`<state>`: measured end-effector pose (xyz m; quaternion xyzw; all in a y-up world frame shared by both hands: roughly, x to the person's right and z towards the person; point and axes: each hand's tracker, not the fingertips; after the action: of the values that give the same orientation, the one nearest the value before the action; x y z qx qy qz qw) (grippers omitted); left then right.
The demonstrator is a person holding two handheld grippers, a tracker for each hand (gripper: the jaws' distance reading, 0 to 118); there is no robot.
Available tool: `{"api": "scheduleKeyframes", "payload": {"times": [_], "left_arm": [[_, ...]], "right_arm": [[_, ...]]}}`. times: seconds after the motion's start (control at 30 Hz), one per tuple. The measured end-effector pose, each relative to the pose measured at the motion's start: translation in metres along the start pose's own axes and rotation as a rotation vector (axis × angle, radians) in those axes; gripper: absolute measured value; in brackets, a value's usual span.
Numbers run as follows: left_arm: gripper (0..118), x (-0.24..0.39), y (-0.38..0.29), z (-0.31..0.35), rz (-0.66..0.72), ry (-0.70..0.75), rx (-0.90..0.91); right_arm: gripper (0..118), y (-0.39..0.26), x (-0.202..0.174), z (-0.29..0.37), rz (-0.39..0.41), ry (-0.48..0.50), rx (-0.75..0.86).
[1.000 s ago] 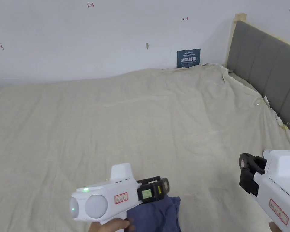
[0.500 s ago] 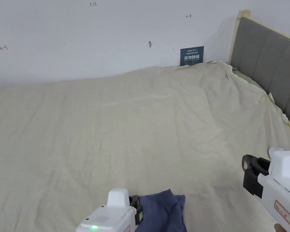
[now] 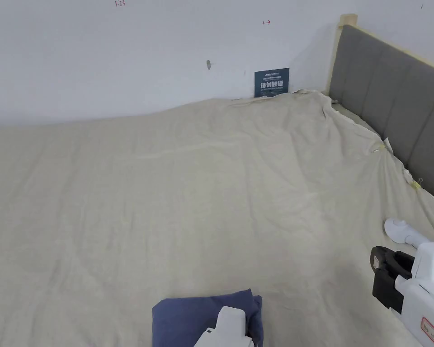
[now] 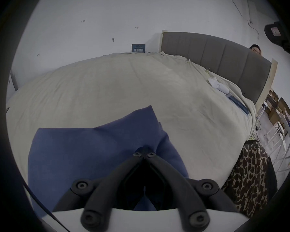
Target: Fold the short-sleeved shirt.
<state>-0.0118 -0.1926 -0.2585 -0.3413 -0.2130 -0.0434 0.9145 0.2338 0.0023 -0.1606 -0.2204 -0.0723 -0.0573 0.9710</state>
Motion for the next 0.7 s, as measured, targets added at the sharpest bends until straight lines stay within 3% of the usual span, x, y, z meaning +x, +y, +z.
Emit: {"api": "scheduleKeyframes", "payload": {"times": [0.23,0.37,0.47,0.7], "left_arm": [[0,0.023,0.004,-0.005,-0.015,-0.015,0.017],[0,0.044,0.0,-0.012,-0.061,-0.138,-0.022],[0,0.059,-0.003,-0.012,-0.1,-0.131,-0.031],[0,0.026,0.042,0.034,-0.019,-0.154,0.159]], "right_arm": [[0,-0.001,0.014,0.004,-0.011,-0.036,-0.004],[0,0.001,0.018,0.008,-0.011,-0.048,0.001],[0,0.003,0.019,0.012,-0.012,-0.056,0.007],[0,0.01,0.01,0.022,-0.009,-0.049,0.05]]}}
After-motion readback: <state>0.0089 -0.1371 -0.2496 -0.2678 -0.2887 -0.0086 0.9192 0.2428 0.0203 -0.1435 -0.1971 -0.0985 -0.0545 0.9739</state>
